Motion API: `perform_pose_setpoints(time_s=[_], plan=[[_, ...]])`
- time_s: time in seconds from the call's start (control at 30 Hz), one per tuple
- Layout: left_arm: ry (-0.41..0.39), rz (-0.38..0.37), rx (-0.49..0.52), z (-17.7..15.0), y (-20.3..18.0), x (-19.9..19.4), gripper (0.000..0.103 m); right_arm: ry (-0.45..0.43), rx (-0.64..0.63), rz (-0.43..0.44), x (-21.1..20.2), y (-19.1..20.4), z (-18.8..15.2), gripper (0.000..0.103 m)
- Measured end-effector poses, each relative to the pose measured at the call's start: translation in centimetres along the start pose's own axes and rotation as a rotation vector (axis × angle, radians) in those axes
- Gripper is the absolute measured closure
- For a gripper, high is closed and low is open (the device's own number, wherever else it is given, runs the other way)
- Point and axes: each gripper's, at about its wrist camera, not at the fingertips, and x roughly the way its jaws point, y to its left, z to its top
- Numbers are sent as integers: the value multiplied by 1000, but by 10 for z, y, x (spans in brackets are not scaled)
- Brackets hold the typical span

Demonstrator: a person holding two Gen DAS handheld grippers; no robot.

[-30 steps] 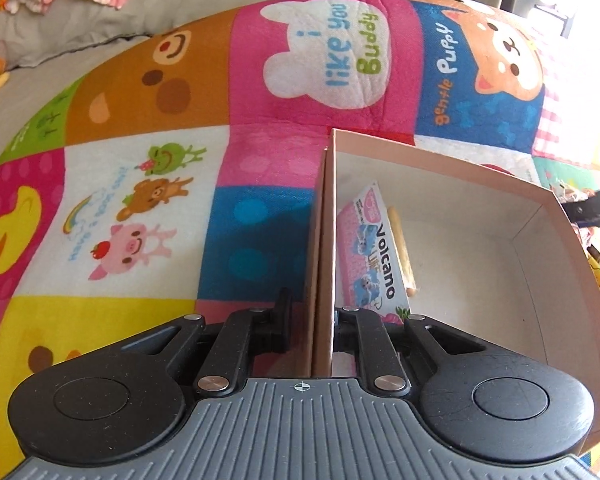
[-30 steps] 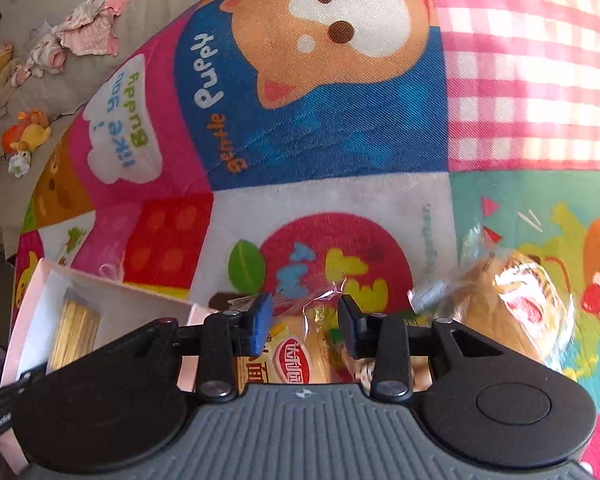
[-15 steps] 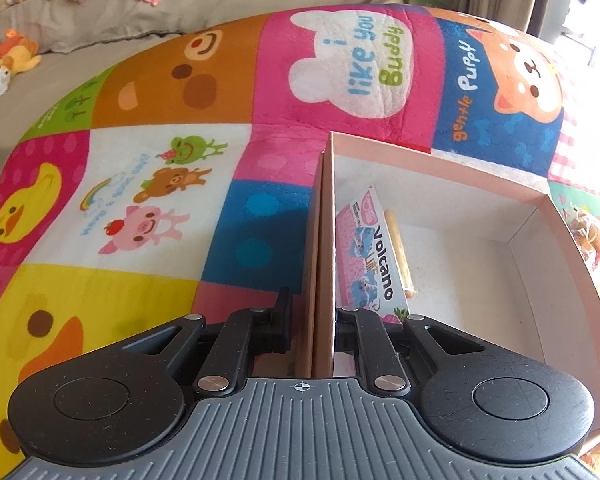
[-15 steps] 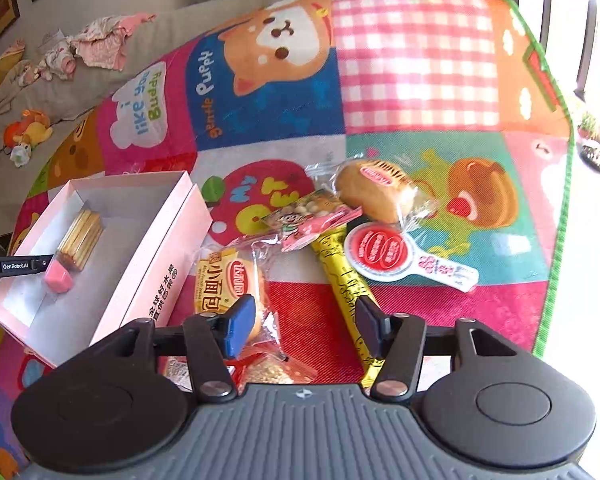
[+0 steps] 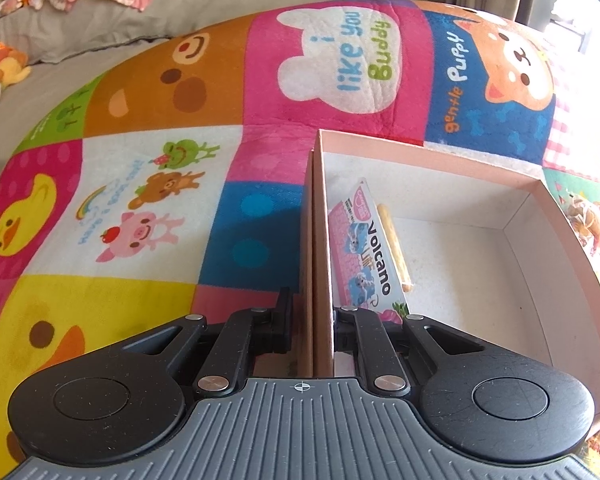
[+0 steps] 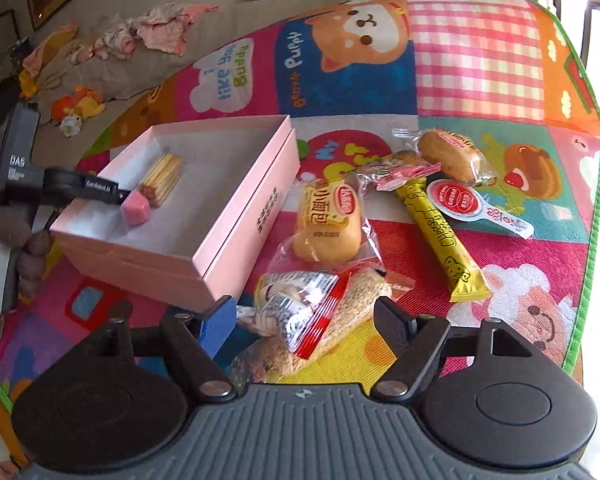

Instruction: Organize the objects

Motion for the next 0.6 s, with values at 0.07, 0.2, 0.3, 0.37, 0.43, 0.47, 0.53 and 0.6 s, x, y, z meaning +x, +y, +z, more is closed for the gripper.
perform_pose_setpoints(time_s=[0.07, 0.2, 0.3, 0.37, 0.43, 0.47, 0.53, 0.6], plan=[[1, 2, -1, 0, 0, 0, 89, 15, -48, -78, 5, 12, -9, 25], [5, -2, 0, 1, 0, 0, 89, -35, -56, -291, -3, 9, -24, 20], [4, -5, -3, 1, 1, 0, 89, -54, -1, -386, -15, -5, -28, 20], [4, -6, -3, 0, 1, 0, 89, -60, 54, -346, -24, -13, -30, 20], [6, -6, -2, 0, 1, 0, 89, -72, 108, -270, -30, -18, -32, 20], [6, -6, -1, 0, 1, 0, 89, -80, 124, -245, -32, -18, -31, 20], [9, -7, 2, -1, 1, -1, 89, -104, 163, -213, -31, -19, -27, 21], [12, -9, 4, -1, 1, -1, 89, -125, 207, -208, -25, -23, -17, 32]])
